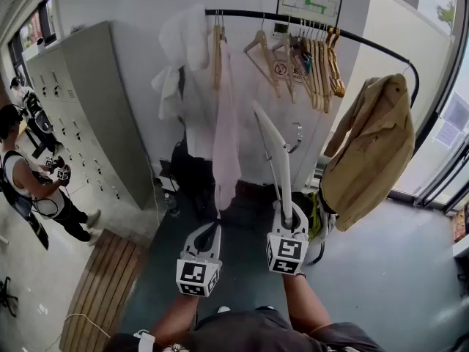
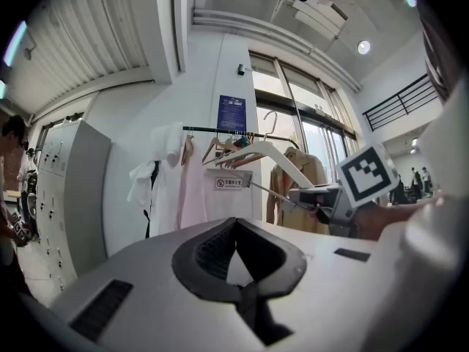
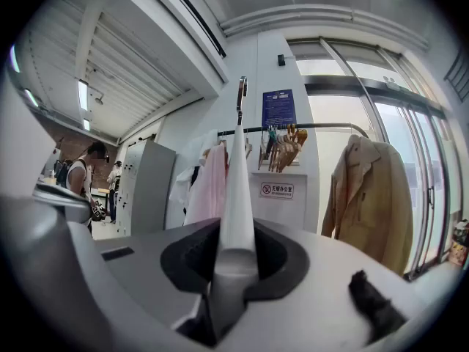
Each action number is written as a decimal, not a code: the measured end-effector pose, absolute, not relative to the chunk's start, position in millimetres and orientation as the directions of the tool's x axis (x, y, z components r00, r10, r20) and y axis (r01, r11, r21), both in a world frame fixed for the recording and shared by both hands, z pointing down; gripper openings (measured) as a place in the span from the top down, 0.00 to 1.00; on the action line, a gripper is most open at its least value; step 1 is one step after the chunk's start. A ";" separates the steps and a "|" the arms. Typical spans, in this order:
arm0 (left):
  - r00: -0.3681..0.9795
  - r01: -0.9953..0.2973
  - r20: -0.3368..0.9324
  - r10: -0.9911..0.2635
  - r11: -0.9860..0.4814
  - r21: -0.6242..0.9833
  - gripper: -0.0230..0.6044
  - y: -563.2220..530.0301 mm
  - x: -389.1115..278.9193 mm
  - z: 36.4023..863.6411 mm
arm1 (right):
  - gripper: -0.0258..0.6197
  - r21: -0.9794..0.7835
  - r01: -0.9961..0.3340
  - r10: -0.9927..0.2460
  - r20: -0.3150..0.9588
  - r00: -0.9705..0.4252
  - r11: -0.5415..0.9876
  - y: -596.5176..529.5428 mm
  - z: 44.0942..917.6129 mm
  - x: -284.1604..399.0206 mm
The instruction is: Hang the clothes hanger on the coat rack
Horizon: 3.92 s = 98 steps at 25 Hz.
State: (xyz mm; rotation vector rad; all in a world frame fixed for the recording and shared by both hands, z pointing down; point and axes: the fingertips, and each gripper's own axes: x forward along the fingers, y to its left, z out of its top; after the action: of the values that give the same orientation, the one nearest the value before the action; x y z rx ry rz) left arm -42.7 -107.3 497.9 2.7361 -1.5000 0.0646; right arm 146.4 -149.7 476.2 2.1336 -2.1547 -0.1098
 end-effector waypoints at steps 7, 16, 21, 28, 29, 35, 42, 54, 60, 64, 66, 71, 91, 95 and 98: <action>0.516 -0.857 0.053 -0.855 -0.515 0.031 0.95 -126.7 -68.3 498.4 | 0.85 0.120 -0.993 -0.999 0.037 0.009 -0.005 -213.5 450.9 123.0; 0.466 -0.885 0.080 -0.881 -0.464 0.046 0.95 -176.3 -77.0 510.6 | 0.85 0.135 -0.991 -0.999 0.043 -0.008 0.013 -320.5 420.0 115.9; 0.424 -0.906 0.078 -0.902 -0.423 0.034 0.95 -209.6 -74.1 505.5 | 0.85 0.140 -0.990 -0.999 0.039 -0.003 0.008 -386.9 383.0 120.8; 0.374 -0.927 0.085 -0.923 -0.374 0.020 0.95 -241.8 -70.5 500.8 | 0.85 0.135 -0.991 -0.999 0.034 0.012 -0.007 -466.9 333.6 115.1; 0.367 -0.930 0.085 -0.926 -0.367 0.017 0.95 -244.0 -71.7 500.7 | 0.85 0.134 -0.991 -0.999 0.035 0.013 -0.008 -477.7 328.7 115.0; 0.333 -0.942 0.097 -0.938 -0.335 -0.006 0.95 -257.3 -84.6 502.0 | 0.85 0.118 -0.993 -0.997 0.071 0.008 0.000 -532.8 309.9 121.8; 0.369 -0.924 0.077 -0.926 -0.374 -0.076 0.95 -284.7 -91.9 490.4 | 0.85 0.114 -0.993 -0.994 0.110 0.028 -0.016 -569.1 295.6 118.6; 0.430 -0.900 0.035 -0.902 -0.431 -0.062 0.95 -311.5 -108.6 481.6 | 0.85 0.140 -0.988 -0.986 0.143 0.090 -0.070 -580.3 309.4 119.8; 0.467 -0.883 0.042 -0.883 -0.468 -0.030 0.95 -319.5 -107.8 490.2 | 0.85 0.149 -0.988 -0.993 0.097 0.061 -0.046 -571.5 307.6 110.8; 0.486 -0.873 0.050 -0.872 -0.487 -0.011 0.95 -321.6 -109.5 494.8 | 0.78 0.156 -0.988 -0.999 0.039 -0.009 0.015 -555.4 303.8 97.7; 0.488 -0.872 0.064 -0.870 -0.490 -0.013 0.95 -323.8 -110.2 498.5 | 0.72 0.158 -0.987 -0.999 -0.004 -0.032 0.031 -545.1 298.9 95.4; 0.510 -0.859 0.071 -0.857 -0.512 -0.011 0.95 -327.2 -114.7 501.1 | 0.68 0.202 -0.979 -0.994 -0.102 -0.034 0.013 -504.9 287.7 94.2; 0.672 -0.737 -0.011 -0.740 -0.671 0.079 0.95 -318.0 -69.4 468.8 | 0.89 0.244 -0.965 -0.970 -0.242 0.032 -0.093 -313.1 341.4 126.9; 0.663 -0.744 -0.035 -0.747 -0.664 0.077 0.95 -319.8 -52.1 456.5 | 0.93 0.208 -0.977 -0.986 -0.168 0.002 -0.037 -292.6 374.4 134.2; 0.661 -0.747 -0.047 -0.749 -0.662 0.062 0.95 -316.6 -33.4 451.4 | 0.94 0.187 -0.982 -0.992 -0.128 -0.007 -0.017 -277.9 398.2 136.5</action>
State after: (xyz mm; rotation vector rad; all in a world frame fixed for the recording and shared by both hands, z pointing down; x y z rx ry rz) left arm -33.4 -316.6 451.4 2.8283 -1.2746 -0.1066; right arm 136.5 -277.9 398.2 2.1831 -2.1715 -0.3472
